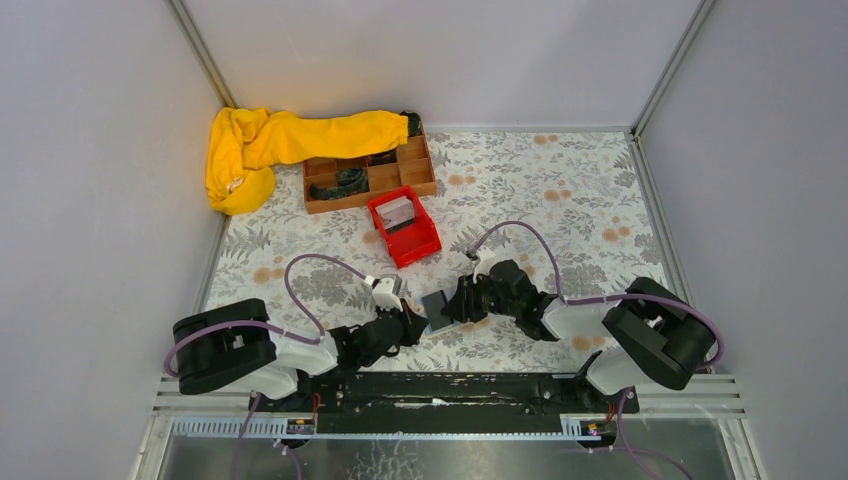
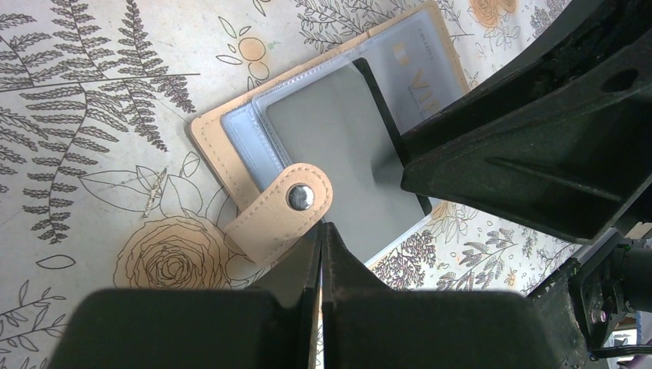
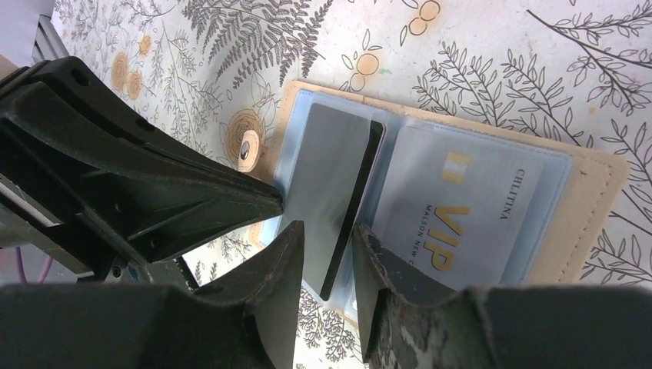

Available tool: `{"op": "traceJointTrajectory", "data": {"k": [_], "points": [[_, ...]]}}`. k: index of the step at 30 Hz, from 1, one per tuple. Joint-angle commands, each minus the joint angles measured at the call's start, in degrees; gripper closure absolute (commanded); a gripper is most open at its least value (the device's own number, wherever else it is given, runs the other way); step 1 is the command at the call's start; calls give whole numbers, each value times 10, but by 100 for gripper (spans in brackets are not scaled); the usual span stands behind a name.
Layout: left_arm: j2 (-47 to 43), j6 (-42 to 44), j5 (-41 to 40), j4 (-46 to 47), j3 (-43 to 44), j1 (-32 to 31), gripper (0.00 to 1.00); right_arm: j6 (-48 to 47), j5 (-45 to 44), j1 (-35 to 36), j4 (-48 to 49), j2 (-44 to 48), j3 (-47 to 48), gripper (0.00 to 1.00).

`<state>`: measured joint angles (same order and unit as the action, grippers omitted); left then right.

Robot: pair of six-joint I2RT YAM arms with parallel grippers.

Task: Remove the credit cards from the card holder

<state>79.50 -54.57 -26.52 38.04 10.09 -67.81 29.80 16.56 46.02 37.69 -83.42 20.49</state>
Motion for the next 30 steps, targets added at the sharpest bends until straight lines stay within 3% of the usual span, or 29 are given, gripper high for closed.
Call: {"op": "traceJointTrajectory", "data": {"k": [1, 12, 30], "points": [[7, -2, -14, -32, -15, -2, 100, 14, 67, 4, 58, -1, 12, 64], [15, -5, -17, -34, -9, -2, 95, 25, 106, 5, 94, -27, 14, 64], [9, 5, -24, -41, 5, -1, 86, 13, 120, 5, 42, 7, -10, 62]]}}
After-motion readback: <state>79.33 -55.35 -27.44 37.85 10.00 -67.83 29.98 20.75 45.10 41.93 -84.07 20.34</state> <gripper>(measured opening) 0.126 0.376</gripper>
